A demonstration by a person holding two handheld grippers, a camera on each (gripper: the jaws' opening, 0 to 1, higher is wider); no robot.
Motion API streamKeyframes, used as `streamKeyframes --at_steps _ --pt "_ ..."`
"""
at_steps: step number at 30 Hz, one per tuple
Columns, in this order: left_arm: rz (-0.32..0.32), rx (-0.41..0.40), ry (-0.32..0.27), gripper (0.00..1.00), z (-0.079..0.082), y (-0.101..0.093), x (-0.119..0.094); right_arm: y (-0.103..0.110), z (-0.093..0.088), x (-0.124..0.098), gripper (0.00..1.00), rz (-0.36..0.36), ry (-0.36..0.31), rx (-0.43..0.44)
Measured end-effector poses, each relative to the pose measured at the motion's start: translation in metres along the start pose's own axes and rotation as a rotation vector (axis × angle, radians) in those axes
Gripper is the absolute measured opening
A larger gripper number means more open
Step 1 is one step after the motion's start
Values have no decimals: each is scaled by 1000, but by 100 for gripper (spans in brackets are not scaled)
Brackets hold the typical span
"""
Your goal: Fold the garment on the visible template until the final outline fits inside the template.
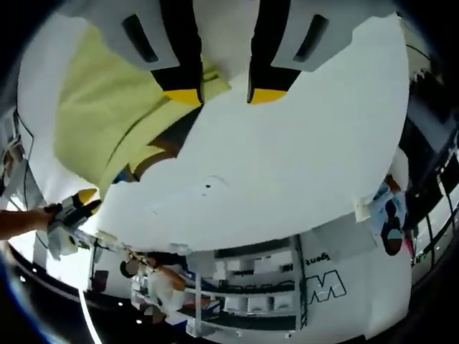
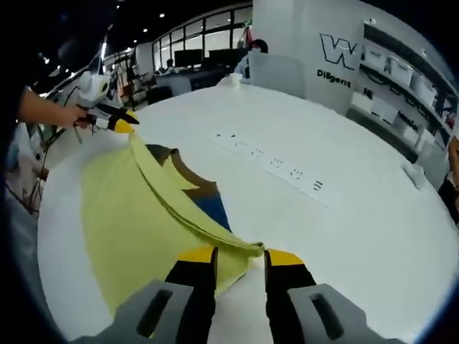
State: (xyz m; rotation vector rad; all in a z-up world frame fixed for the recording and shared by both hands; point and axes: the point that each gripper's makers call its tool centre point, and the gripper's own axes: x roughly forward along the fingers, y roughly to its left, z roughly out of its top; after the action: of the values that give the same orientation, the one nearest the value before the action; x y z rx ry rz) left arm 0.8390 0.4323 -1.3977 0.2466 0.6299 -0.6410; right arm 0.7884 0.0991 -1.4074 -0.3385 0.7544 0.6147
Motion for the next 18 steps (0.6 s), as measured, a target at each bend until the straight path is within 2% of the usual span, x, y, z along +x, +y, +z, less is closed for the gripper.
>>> streamKeyframes --at_steps 4,9,15,18 --pt "-7 48 4 31 -1 -5 0 -2 2 5 21 -9 7 -15" --pt "-58 116 -10 43 0 -14 2 -5 3 13 25 -31 24 -46" --pt "-77 266 47 49 -16 -21 7 -8 4 20 25 -50 30 -31" --pt "-60 282 60 48 -20 -20 11 -10 3 21 25 -55 34 -26"
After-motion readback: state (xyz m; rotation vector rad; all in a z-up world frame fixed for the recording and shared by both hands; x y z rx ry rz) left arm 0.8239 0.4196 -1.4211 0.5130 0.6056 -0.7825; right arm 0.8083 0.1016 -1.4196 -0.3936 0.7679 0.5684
